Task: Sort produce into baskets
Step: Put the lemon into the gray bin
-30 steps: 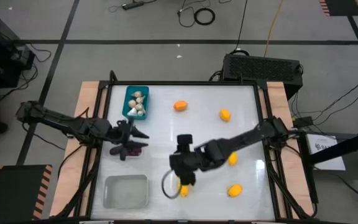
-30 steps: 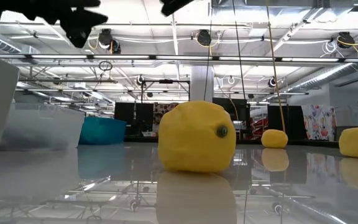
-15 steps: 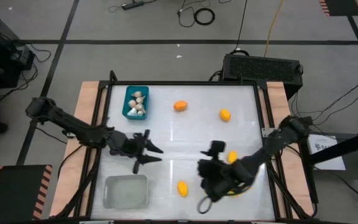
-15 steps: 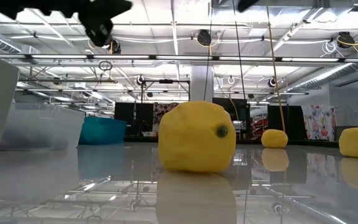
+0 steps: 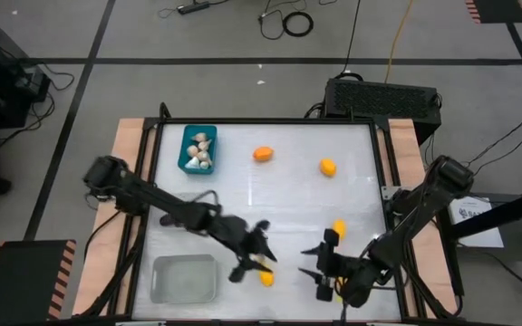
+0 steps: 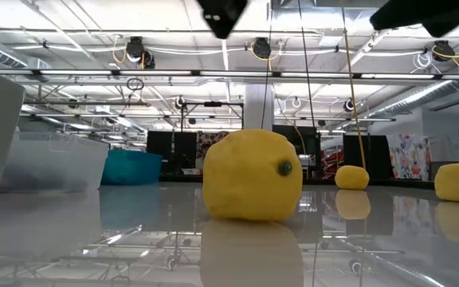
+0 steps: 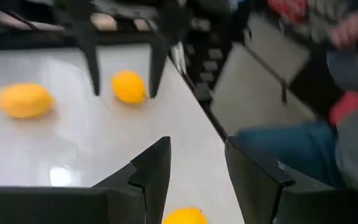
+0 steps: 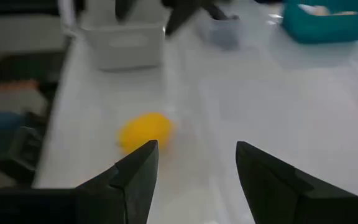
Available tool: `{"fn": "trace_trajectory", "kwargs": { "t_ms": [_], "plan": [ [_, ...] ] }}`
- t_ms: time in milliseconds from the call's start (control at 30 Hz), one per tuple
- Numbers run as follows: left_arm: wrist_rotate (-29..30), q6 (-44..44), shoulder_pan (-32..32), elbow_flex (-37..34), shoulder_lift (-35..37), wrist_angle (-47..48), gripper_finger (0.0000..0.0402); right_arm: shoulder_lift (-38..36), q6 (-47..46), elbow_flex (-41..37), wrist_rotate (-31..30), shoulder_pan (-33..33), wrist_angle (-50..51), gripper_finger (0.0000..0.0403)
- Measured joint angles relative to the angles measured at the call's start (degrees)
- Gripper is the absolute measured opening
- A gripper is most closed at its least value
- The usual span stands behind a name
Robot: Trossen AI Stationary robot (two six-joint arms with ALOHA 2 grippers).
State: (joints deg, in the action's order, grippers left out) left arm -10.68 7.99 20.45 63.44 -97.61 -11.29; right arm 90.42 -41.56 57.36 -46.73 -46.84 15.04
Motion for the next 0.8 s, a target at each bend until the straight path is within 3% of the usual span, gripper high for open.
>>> {"fn": "trace_trajectory", "kwargs": {
  "t_ms": [67, 233, 367, 600, 800],
  "plan": [
    [-0.94, -2.06, 0.52, 5.21, -4.4, 3.59, 0.016, 0.45, 1.91, -2.61, 0.29, -1.07, -5.49, 0.0208],
    [-1.27, -3.18, 1.8, 12.75, -12.49, 13.53, 0.016, 0.21, 3.12, -3.93, -1.97, -2.79, -5.32, 0.0208],
    [-1.17, -8.29, 2.69, 13.51, -16.54, 17.0, 0.016, 0.21, 3.39, -3.91, -2.73, -3.9, -5.37, 0.0208],
    [-1.12, -9.09, 3.08, 13.58, -19.44, 17.22, 0.016, 0.21, 2.94, -3.91, -2.82, -4.85, -4.93, 0.0208],
    [-1.12, -20.35, 3.34, 13.6, -18.94, 17.71, 0.016, 0.21, 2.84, -3.91, -5.41, -4.37, -5.1, 0.0208]
  ]
}}
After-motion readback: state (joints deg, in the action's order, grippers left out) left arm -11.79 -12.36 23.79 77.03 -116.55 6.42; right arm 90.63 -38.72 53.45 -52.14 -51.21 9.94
